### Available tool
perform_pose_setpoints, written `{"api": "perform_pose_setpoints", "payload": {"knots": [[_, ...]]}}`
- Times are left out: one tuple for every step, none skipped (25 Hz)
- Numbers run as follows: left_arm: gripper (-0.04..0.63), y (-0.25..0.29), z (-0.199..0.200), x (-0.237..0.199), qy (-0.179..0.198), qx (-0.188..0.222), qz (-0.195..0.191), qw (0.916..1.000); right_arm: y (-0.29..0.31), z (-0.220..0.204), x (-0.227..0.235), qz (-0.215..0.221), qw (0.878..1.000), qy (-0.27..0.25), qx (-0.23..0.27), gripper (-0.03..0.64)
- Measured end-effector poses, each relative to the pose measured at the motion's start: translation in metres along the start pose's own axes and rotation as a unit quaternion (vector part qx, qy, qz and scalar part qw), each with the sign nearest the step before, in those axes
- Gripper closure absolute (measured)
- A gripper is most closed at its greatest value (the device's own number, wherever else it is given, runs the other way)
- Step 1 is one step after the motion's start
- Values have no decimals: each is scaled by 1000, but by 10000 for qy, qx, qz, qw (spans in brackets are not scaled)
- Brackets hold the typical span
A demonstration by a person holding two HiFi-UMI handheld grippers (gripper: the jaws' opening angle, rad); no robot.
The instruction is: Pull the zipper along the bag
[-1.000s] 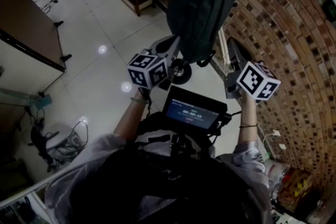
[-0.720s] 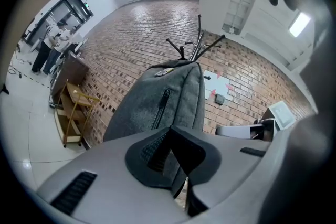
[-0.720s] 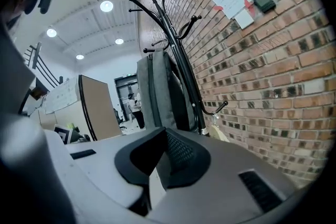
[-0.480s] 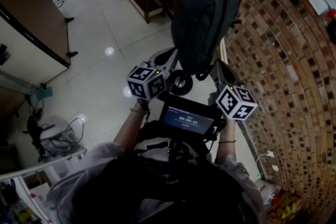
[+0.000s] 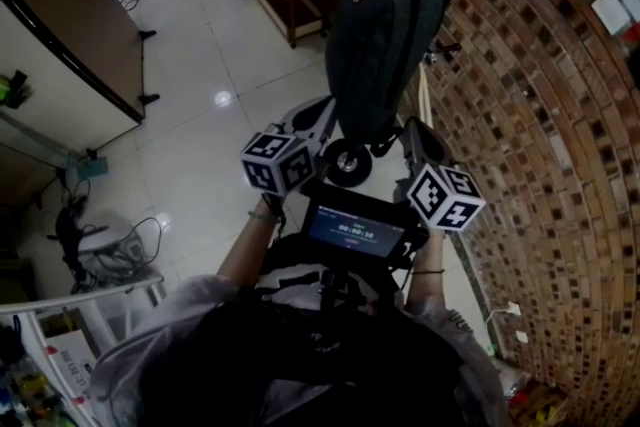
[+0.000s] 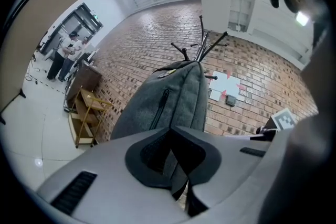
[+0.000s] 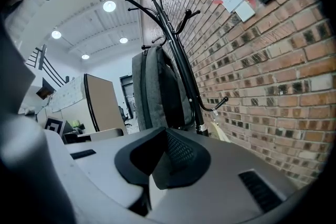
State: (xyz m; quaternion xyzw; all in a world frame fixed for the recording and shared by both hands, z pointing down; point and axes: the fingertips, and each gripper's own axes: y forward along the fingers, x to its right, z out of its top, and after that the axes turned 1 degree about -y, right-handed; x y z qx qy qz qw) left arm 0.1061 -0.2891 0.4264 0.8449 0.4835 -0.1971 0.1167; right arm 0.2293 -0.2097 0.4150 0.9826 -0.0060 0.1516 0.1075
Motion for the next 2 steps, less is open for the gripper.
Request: {"api": "perform_pose_setpoints", "payload": {"knots": [[588, 1, -2, 3, 9, -2, -9, 10000, -1, 0, 3, -1, 10000, -5, -3, 620], [588, 2, -4, 7, 18, -4, -19, 10000, -3, -1, 5, -2, 10000, -9, -6, 620]]}}
